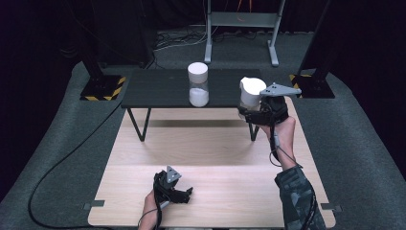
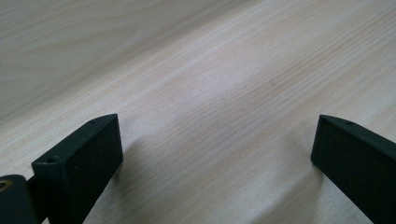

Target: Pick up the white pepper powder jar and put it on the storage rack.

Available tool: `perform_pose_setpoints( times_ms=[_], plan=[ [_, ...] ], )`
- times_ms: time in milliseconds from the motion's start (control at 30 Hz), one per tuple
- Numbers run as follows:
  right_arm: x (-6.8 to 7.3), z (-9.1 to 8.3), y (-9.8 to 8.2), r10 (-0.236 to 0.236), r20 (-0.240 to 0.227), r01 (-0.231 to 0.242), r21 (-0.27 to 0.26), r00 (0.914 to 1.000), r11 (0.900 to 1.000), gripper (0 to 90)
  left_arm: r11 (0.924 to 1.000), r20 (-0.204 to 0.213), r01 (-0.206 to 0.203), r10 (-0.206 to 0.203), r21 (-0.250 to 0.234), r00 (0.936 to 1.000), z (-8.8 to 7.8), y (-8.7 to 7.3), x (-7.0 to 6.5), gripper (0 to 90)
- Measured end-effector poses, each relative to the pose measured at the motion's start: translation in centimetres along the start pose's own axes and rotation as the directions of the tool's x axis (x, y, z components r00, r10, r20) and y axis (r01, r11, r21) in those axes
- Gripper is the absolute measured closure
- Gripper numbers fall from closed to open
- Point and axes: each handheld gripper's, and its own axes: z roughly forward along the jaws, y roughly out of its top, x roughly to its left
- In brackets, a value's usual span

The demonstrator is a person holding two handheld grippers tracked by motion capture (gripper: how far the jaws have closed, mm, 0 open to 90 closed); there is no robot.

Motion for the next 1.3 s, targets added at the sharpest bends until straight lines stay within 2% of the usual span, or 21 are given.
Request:
perform_pose_setpoints(
  times_ms=[633, 1300],
  plan=[
    [-0.5, 1.9, 2.4, 0.01, 0.003, -0.01, 0.029, 0.9999, 1.0, 30.2, 1.0, 0.0, -0.007, 0.007, -0.003, 1.0, 0.0, -0.1, -0.1, 2.5],
    [-1.4, 5.6, 3.5, 0.049, 0.039, -0.052, 0.078, 0.9981, 0.996, 30.2, 0.9999, 0.002, -0.012, 0.012, -0.006, 0.9999, 0.0, -0.1, -0.1, 2.9]
  ],
)
